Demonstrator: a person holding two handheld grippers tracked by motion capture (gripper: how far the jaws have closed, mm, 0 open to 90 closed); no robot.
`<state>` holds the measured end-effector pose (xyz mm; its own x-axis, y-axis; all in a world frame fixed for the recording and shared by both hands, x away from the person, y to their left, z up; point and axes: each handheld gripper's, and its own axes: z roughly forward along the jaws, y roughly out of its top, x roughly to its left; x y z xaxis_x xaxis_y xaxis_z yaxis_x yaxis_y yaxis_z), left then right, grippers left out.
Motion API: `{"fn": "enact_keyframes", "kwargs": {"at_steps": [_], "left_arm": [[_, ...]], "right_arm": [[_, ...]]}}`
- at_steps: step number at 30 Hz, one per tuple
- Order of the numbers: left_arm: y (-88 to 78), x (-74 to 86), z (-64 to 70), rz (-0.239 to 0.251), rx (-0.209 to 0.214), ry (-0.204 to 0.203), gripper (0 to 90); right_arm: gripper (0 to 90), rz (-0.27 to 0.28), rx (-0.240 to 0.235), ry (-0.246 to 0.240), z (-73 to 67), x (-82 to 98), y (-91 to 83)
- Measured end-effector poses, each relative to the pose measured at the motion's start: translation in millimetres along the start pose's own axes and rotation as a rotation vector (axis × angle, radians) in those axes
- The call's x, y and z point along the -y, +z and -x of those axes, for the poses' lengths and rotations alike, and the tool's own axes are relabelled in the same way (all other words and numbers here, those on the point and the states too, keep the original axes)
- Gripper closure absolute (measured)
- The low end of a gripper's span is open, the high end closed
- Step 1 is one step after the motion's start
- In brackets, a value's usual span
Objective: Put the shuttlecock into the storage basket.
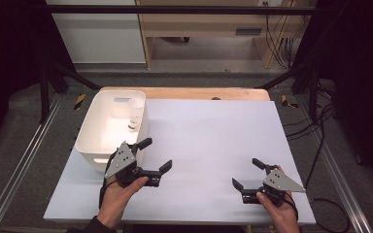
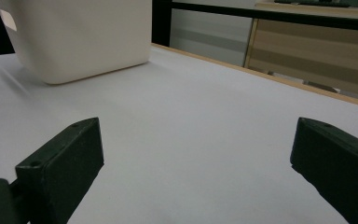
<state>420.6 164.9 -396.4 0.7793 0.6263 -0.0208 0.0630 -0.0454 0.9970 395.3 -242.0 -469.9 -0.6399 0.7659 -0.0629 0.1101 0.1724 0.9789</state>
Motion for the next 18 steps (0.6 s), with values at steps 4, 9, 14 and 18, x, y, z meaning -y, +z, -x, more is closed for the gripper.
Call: {"fn": "enact_keyframes", "kwargs": {"at_steps": [4,9,14,18], "left_arm": [[-0.9,3.7,1.8,-0.003,0.004,0.002,2.0],[-1.8,7.9,3.7,0.002,0.014,-0.001,1.9],[-3.6,10.8,4.7,0.001,0.019,-0.001,2.0],[-5.5,14.5,6.3,-0.002,0.024,-0.002,2.3]], "right_arm": [[2.7,0.0,-0.001,0.0,0.1,0.0,-0.1],[2.7,0.001,0.0,-0.002,0.0,0.0,0.0],[2.7,0.0,0.001,-0.004,0.1,0.1,0.2],[2.7,-0.001,0.0,-0.004,0.0,0.1,0.2]]}}
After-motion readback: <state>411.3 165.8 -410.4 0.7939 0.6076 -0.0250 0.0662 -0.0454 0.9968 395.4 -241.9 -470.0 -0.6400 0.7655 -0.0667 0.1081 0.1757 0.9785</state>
